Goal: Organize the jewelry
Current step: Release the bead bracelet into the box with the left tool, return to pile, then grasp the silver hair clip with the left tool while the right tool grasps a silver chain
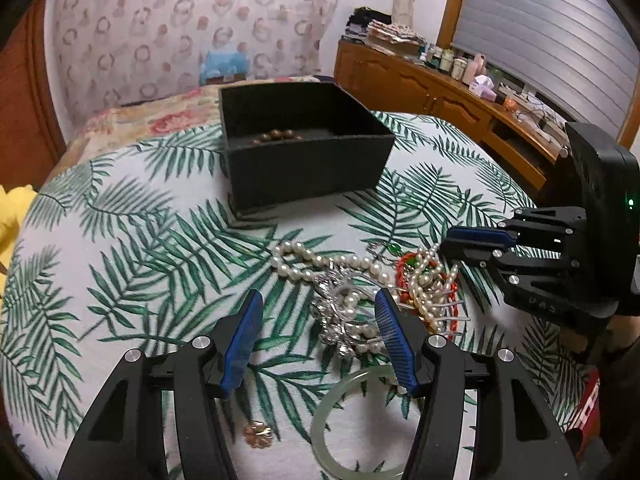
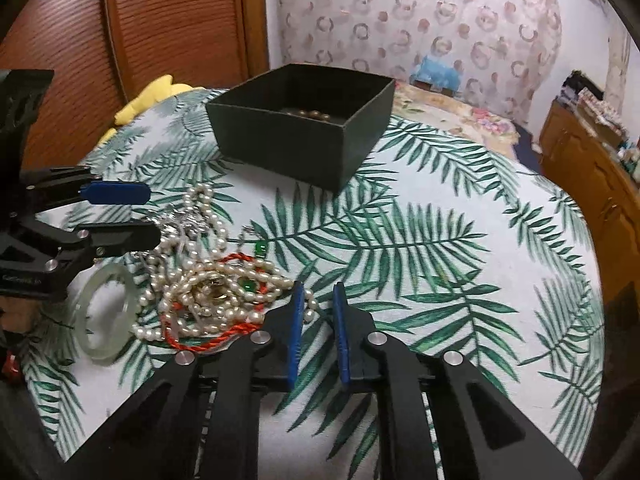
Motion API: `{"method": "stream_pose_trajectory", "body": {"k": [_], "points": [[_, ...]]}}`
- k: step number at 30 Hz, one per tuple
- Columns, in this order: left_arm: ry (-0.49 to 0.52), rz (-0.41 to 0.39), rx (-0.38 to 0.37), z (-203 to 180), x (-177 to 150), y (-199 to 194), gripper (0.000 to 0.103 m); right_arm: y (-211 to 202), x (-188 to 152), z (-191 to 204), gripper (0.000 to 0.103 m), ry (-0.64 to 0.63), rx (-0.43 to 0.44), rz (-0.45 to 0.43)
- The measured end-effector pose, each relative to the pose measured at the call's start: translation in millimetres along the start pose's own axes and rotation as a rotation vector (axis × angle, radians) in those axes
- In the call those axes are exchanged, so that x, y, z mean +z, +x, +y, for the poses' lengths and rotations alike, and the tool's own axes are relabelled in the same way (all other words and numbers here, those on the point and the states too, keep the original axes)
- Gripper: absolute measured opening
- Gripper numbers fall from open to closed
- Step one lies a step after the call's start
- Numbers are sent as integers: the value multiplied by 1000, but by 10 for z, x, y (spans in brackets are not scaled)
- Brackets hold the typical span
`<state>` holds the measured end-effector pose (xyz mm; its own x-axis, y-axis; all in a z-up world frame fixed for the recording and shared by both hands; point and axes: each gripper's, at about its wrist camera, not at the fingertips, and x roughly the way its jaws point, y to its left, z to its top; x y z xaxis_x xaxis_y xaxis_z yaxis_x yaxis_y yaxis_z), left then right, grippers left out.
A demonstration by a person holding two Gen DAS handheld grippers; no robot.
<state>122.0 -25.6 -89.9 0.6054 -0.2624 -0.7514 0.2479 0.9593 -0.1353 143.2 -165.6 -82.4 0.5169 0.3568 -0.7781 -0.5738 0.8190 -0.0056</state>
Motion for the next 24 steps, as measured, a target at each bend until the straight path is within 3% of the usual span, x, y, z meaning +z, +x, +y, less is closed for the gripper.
{"method": "stream_pose_trajectory", "body": {"k": [6, 15, 20, 24], "points": [[-39, 16, -50, 0, -14, 97, 53, -5, -30, -24, 13, 7, 1, -17], [-81, 7, -88, -9, -22, 107, 26, -11, -28, -31, 13, 6, 0, -17], [-90, -49, -97, -16, -15, -71, 12, -10, -26, -29, 13, 7, 0, -16], [-66, -104, -90, -116, 13, -253, 10, -13, -30, -31, 13, 7, 1, -16]]}}
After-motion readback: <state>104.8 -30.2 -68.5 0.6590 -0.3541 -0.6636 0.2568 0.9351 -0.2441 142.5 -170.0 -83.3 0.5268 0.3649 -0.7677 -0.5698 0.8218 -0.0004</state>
